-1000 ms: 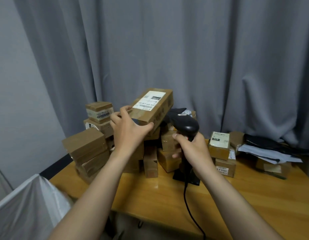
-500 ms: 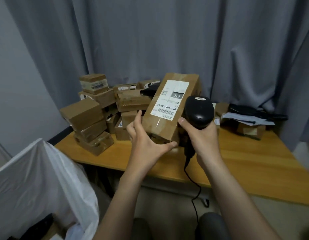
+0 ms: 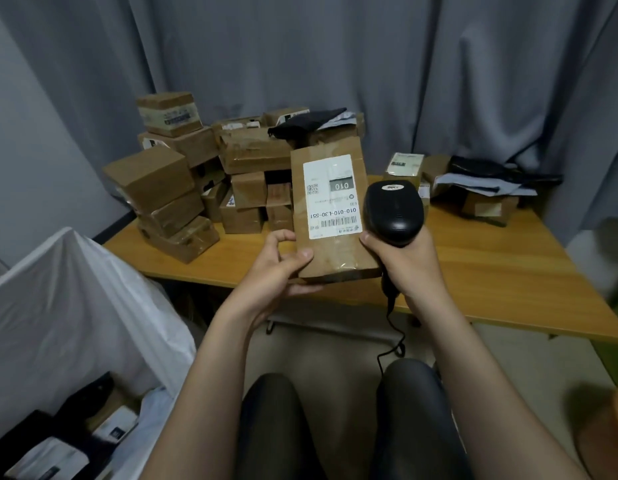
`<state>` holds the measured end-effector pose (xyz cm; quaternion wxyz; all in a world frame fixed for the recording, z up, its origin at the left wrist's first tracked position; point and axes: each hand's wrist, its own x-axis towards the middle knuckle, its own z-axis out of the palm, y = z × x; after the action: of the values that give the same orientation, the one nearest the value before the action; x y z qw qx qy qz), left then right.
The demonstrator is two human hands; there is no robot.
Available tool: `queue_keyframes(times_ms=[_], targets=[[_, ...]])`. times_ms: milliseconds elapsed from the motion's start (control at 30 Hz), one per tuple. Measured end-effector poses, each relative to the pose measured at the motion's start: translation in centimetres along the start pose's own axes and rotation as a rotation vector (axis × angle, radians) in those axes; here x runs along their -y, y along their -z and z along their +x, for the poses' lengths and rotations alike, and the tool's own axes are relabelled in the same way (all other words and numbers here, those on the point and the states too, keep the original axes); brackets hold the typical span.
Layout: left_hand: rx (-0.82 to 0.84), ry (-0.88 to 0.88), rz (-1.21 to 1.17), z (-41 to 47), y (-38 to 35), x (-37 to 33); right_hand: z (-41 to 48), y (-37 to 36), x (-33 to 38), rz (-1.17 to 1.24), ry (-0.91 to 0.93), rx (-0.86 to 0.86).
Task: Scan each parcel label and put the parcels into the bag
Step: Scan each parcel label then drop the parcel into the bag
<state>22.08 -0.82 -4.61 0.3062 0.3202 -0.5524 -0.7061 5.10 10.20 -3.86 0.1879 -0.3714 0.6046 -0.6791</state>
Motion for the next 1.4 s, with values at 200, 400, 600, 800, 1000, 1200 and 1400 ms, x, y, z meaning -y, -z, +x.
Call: queue_keyframes(times_ms=[200, 400, 600, 800, 1000, 1200, 1400], targets=[[-0.107, -0.035, 0.167, 0.5, 1.9, 2.3, -0.2, 0.0, 0.0, -0.133, -0.042, 0.038], [-0.399, -0.197, 0.346, 2.0, 4.1, 4.5, -0.5, -0.9, 0.5, -0.183, -0.208, 0.134], [-0.590, -0.179, 0.308, 2.5, 6.3, 6.0, -1.4, -2.4, 0.8, -0.237, -0.356, 0.365], [-0.631, -0.146, 0.305, 3.4, 7.6, 6.9, -1.0, -3.2, 0.2, -0.349, -0.381, 0.413], [-0.622, -0.144, 0.321, 4.1, 8.1, 7.1, -0.7, -3.4, 0.1, -0.412, -0.383, 0.459], [-0.634, -0.111, 0.335, 4.4, 8.3, 7.2, -0.5, -3.3, -0.2, -0.410, -0.381, 0.451], [-0.632, -0.086, 0.319, 4.7, 8.3, 7.3, -0.1, -3.2, -0.5, -0.385, -0.377, 0.430]])
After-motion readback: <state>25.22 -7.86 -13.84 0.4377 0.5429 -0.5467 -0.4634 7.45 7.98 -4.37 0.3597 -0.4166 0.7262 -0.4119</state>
